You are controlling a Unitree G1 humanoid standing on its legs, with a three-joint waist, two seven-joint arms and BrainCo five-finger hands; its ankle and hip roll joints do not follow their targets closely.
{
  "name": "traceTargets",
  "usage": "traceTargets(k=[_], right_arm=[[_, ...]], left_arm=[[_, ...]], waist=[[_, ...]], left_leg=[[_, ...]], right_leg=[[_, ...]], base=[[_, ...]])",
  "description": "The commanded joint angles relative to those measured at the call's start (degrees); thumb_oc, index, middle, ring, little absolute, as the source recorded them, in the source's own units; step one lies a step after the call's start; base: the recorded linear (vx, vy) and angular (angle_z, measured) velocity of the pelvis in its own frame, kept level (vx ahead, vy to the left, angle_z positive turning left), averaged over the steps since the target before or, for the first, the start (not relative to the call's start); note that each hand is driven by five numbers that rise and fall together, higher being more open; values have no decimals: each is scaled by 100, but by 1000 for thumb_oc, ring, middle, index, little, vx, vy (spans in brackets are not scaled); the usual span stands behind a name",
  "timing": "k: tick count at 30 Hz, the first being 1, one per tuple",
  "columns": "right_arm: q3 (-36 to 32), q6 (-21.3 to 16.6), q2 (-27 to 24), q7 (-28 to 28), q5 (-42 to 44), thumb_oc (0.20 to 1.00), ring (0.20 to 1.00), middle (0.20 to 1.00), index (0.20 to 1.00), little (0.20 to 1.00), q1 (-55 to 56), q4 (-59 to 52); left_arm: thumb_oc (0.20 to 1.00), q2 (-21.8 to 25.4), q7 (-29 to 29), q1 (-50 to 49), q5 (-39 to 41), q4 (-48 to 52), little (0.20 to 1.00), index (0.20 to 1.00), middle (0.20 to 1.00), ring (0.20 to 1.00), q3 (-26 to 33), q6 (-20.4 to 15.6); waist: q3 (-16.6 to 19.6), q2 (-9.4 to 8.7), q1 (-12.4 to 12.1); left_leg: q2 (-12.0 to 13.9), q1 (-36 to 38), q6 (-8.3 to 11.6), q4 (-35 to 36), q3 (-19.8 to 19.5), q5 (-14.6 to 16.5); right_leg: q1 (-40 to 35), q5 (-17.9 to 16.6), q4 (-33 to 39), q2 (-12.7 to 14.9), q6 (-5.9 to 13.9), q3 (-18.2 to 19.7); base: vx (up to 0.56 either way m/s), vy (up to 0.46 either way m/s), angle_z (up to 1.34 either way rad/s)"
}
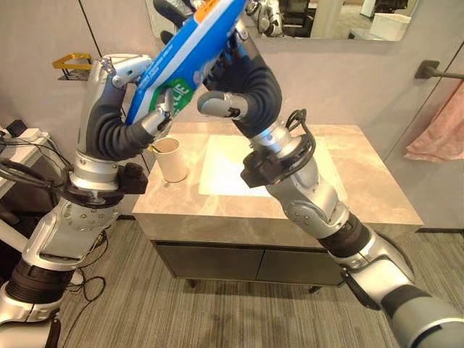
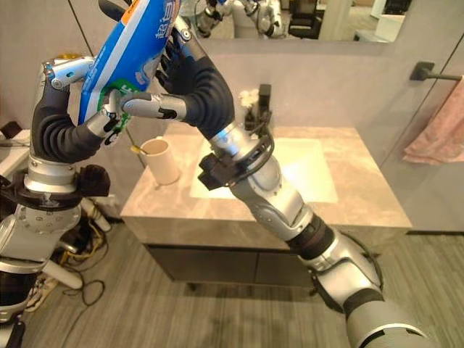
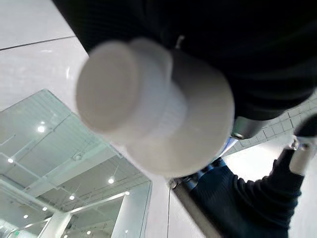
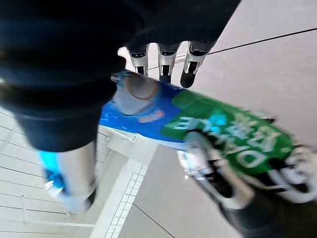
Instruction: Put brush and paste in cup on sink, flatten towel.
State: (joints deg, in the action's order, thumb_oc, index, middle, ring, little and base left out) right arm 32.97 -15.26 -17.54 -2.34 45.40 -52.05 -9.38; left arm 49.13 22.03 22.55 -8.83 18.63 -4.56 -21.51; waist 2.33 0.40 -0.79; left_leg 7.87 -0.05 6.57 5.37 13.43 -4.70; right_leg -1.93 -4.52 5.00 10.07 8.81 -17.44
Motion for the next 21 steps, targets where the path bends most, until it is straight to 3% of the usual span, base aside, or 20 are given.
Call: traceTargets(k=[1, 14, 15, 16, 18, 20, 21], right_arm=[[-120, -303, 264, -47, 46, 200, 200, 200, 200, 200, -316, -394], [-187, -250, 213, -318, -328, 200, 200, 200, 200, 200, -131, -356], [-238, -240, 184, -376, -441, 200, 200, 200, 200, 200, -120, -334], [-311, -214, 195, -541, -651, 200, 200, 200, 200, 200, -91, -206], [-385, -151, 147, -717, -994, 200, 200, 200, 200, 200, -39, -172], [-832, -70, -74, -1180, -1583, 200, 200, 200, 200, 200, -93, 88], [-828, -71, -71, -1183, -1586, 200, 200, 200, 200, 200, -97, 90]], left_arm=[[200, 420, -20, 36, 139, -357, 200, 200, 200, 200, 222, 261], [200, 303, -169, -384, 145, -368, 200, 200, 200, 200, 126, 372], [263, 296, -166, -439, 168, -355, 263, 263, 263, 263, 160, 349], [1000, 160, -112, -587, 270, -359, 1000, 1000, 1000, 1000, 225, 344], [1000, -156, -34, -873, 323, -288, 1000, 1000, 1000, 1000, 354, 440], [1000, -695, -149, -1830, 450, -58, 1000, 1000, 1000, 1000, 526, 438], [1000, -697, -154, -1840, 452, -47, 1000, 1000, 1000, 1000, 537, 440]], waist=[[99, -379, -15], [15, -438, -41], [4, -449, -60], [-10, -471, -104], [-26, -488, -146], [-97, -549, -401], [-93, -551, -389]], left_leg=[[571, 109, 523, -37, 178, -75], [592, 83, 512, -37, 138, -92], [584, 66, 510, -37, 116, -91], [572, 30, 505, -37, 85, -92], [558, -19, 497, -37, 26, -99], [509, -190, 481, -37, -211, -86], [500, -212, 472, -37, -220, -110]], right_leg=[[175, -491, 0, 925, 450, -39], [124, -465, 0, 917, 451, -77], [121, -461, 0, 915, 453, -88], [109, -460, 0, 927, 459, -120], [98, -458, 0, 942, 457, -171], [23, -427, 0, 975, 473, -361], [38, -446, 0, 982, 468, -366]], base=[[0, 0, 0], [0, 0, 0], [0, 0, 0], [2, 8, 4], [5, 16, 4], [10, 25, 22], [8, 9, 43]])
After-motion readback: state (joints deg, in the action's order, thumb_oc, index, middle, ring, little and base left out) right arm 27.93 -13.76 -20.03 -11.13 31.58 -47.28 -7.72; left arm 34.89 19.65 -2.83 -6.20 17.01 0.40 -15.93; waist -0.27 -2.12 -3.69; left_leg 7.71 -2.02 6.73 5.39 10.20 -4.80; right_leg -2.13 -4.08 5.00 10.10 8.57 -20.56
